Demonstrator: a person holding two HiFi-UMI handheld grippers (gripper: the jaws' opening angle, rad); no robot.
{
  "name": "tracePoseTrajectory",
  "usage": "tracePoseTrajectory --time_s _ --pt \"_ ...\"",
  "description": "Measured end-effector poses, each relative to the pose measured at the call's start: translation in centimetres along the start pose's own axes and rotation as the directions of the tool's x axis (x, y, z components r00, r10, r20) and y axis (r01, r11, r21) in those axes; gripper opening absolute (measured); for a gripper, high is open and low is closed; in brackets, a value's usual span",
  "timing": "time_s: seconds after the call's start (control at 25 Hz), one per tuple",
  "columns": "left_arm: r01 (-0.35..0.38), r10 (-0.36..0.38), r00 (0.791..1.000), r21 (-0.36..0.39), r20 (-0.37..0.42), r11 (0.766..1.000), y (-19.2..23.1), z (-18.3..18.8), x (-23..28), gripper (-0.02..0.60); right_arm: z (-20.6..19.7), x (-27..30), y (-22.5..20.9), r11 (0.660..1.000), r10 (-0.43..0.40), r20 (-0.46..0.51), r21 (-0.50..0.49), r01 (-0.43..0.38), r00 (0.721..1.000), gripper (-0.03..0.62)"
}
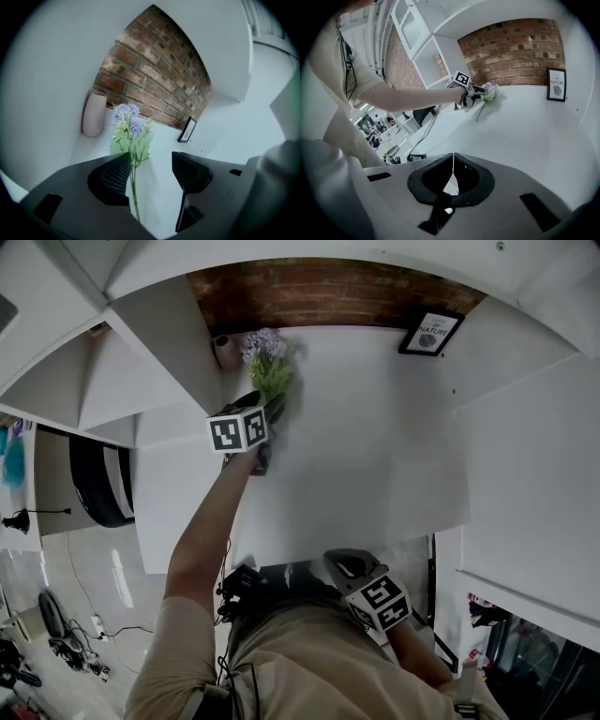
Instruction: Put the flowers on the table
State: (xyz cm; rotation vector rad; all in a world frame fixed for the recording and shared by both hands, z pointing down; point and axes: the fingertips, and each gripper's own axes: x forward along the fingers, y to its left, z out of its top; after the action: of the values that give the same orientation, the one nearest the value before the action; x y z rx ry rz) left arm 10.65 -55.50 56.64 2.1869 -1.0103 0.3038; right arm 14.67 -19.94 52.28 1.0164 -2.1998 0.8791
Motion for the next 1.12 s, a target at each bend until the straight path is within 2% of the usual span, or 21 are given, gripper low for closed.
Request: tracePoseTrajectory --time_s 0.28,0.44,0.52,0.56,0.6,0.76,0.88,1.0,1.12 --pt "0.067 -0.072 0.997 0.115 0.039 0.991 -2.0 1.3 -4.8 0.256 0.6 -0.1 1.0 0.998 0.032 0.014 -0.055 -0.032 0.999 0.021" --pt "0.122 -0.126 0.992 0.117 0.027 0.986 -3.2 0.7 -6.1 0.247 0.5 -0.7 1.6 0.997 0.037 0.031 -0.069 -0.035 0.999 0.021" --pt "0.140 -0.147 0.988 0.117 0.048 0.983 -3.9 0.8 -6.5 0.158 0.8 -1.1 1.7 0.997 0.039 0.050 -0.073 -0.035 0.998 0.021" --pt "0.151 -0.160 0.985 0.122 0.067 0.981 -4.3 0.9 -6.7 0.077 0.9 -1.3 1.8 0.997 0.039 0.058 -0.075 -0.035 0.998 0.021" --pt "0.169 -0.181 0.980 0.125 0.088 0.978 -4.8 1.1 -7.0 0.023 0.9 -1.5 1.8 0.997 0.037 0.063 -0.077 -0.032 0.997 0.021" --pt "0.258 -0.277 0.949 0.133 0.150 0.957 -7.4 1.6 -8.4 0.011 0.7 -2.4 2.2 0.996 0.025 0.073 -0.084 -0.019 0.997 0.021" --pt "0.325 -0.349 0.915 0.143 0.201 0.935 -8.8 2.8 -9.4 0.009 0.8 -2.7 2.3 0.996 0.031 0.087 -0.089 -0.023 0.996 0.021" --pt "0.387 -0.412 0.884 0.149 0.220 0.910 -10.0 3.0 -10.9 0.009 0.9 -3.0 2.9 0.996 0.085 0.120 -0.012 -0.084 0.989 0.021" --pt "0.424 -0.451 0.864 0.160 0.222 0.891 -10.8 2.7 -12.4 0.009 0.9 -2.8 3.6 0.988 0.143 0.123 0.047 -0.150 0.982 0.021"
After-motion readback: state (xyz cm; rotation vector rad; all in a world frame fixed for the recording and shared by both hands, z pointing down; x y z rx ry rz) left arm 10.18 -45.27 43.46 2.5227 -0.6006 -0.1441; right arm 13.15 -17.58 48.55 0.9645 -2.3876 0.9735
